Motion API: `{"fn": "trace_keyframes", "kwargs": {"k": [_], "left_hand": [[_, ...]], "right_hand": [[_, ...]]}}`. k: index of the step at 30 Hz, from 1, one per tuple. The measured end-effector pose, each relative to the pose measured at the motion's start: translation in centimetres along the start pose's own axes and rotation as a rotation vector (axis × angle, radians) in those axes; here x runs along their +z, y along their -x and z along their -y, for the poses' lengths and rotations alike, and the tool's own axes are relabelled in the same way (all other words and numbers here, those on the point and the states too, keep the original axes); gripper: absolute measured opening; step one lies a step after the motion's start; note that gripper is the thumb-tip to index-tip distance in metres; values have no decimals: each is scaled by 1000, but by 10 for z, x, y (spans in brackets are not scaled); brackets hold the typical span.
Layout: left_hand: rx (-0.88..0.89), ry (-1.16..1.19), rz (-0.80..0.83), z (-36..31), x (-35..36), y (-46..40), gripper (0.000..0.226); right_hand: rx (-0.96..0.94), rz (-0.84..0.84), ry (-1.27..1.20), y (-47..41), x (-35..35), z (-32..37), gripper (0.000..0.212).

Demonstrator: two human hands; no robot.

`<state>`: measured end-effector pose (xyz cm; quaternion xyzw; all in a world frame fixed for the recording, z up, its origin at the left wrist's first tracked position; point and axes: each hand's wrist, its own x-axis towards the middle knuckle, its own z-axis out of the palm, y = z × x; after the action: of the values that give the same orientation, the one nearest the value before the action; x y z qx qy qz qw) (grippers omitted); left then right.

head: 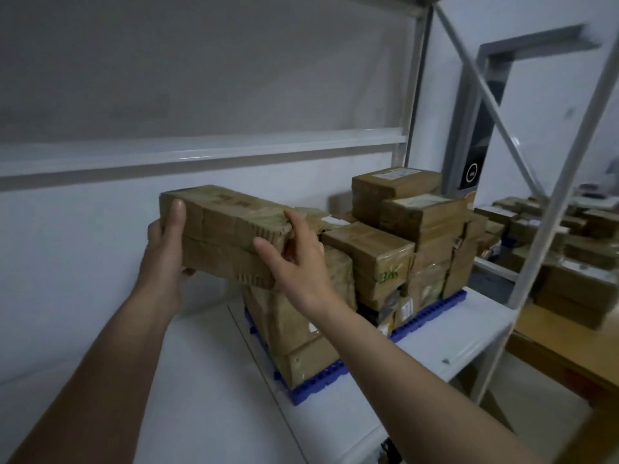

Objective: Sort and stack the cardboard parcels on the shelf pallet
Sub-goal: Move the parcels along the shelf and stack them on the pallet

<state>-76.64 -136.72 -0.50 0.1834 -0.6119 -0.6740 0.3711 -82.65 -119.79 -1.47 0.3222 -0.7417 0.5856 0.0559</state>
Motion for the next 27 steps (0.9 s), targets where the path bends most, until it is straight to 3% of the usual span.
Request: {"fn": "trace_keyframes", "kwargs": {"k": [6,13,19,22,27], "left_hand": [[-46,138,74,-10,86,21,100],[-144,223,33,4,166,30,103],[-168,177,-34,14,213,30,47],[-261,170,-33,8,223,20,25],[-254,72,43,-8,242,-13,30]], "right_hand": [[-89,-17,87,-4,-76,-20,54],[-228,-4,183,-6,-142,-46,56],[-253,131,165,-23,-180,-71,54],[-213,84,174,-46,-194,-76,57],[-107,101,341,-111,-218,-68,66]]}}
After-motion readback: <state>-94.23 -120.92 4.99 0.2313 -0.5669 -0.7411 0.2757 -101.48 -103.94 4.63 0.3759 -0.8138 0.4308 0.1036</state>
